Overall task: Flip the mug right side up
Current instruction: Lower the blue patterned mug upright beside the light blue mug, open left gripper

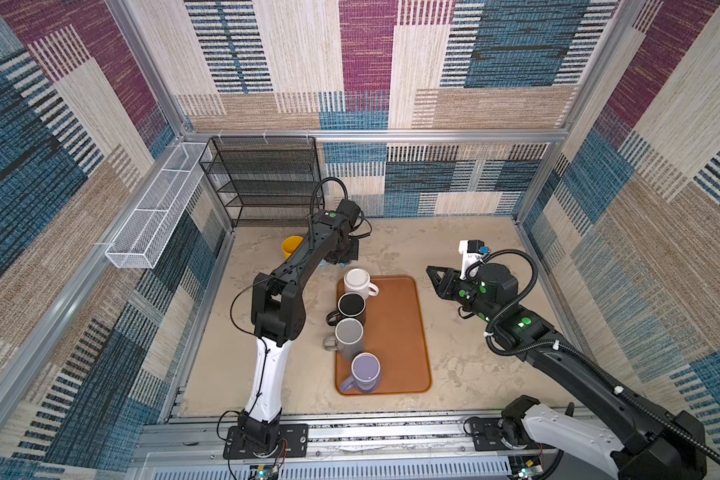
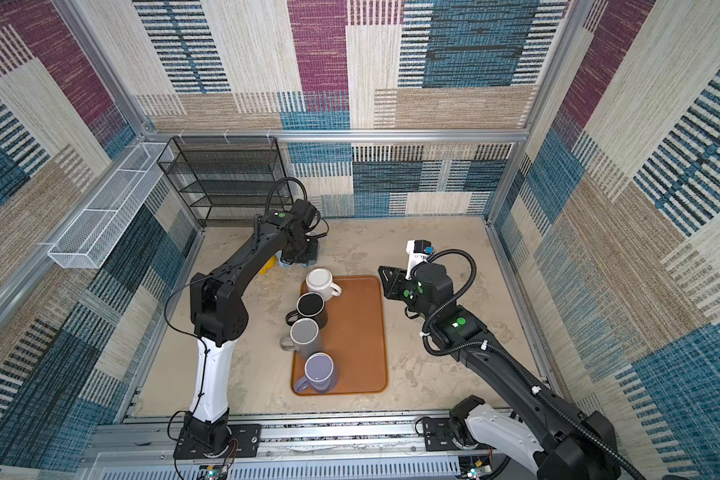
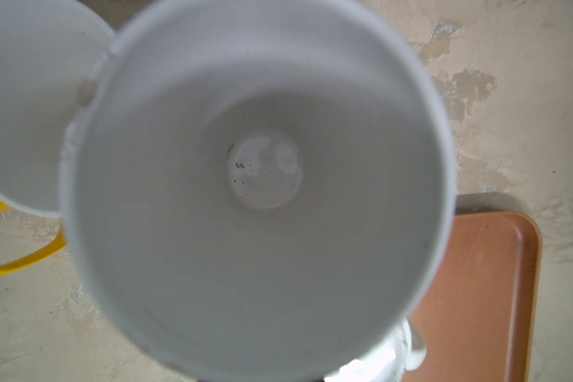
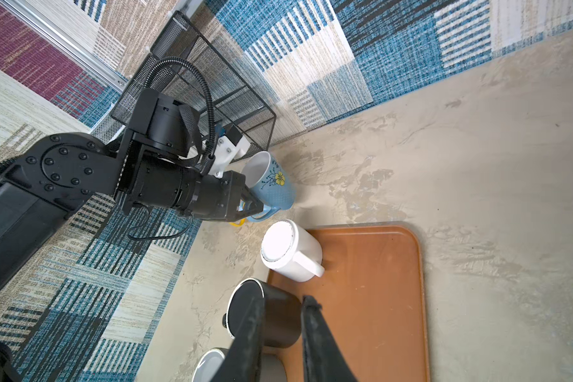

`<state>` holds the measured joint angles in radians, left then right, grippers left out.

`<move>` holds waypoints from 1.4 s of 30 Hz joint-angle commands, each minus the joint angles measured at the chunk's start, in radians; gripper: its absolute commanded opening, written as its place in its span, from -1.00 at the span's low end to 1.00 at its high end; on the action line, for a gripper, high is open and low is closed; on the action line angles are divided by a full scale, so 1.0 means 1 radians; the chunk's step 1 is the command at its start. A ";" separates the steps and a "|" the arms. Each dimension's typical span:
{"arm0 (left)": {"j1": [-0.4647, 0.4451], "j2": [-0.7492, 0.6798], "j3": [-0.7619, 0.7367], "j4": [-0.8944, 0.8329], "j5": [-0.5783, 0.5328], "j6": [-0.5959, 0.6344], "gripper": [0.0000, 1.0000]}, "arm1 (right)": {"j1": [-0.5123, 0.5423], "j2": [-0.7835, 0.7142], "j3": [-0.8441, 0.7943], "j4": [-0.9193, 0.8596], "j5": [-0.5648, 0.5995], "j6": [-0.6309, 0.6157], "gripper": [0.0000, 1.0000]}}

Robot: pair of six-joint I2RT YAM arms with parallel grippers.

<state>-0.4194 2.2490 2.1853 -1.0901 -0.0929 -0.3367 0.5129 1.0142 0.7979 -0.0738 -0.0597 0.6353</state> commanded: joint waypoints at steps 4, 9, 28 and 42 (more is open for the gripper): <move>0.010 0.062 0.086 -0.026 0.016 0.029 -1.00 | -0.001 0.011 -0.001 0.022 -0.007 0.003 -0.52; 0.013 0.106 0.133 -0.044 0.016 0.035 -1.00 | 0.000 0.017 0.000 0.025 -0.008 0.003 -0.52; 0.027 0.197 0.221 -0.075 0.001 0.032 -1.00 | 0.000 0.024 -0.001 0.027 -0.014 0.007 -0.52; 0.041 0.212 0.235 -0.077 0.010 0.031 -0.83 | 0.000 0.020 -0.001 0.023 -0.018 0.007 -0.50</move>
<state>-0.3817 2.4569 2.4096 -1.1564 -0.0734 -0.3115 0.5129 1.0359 0.7975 -0.0727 -0.0715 0.6361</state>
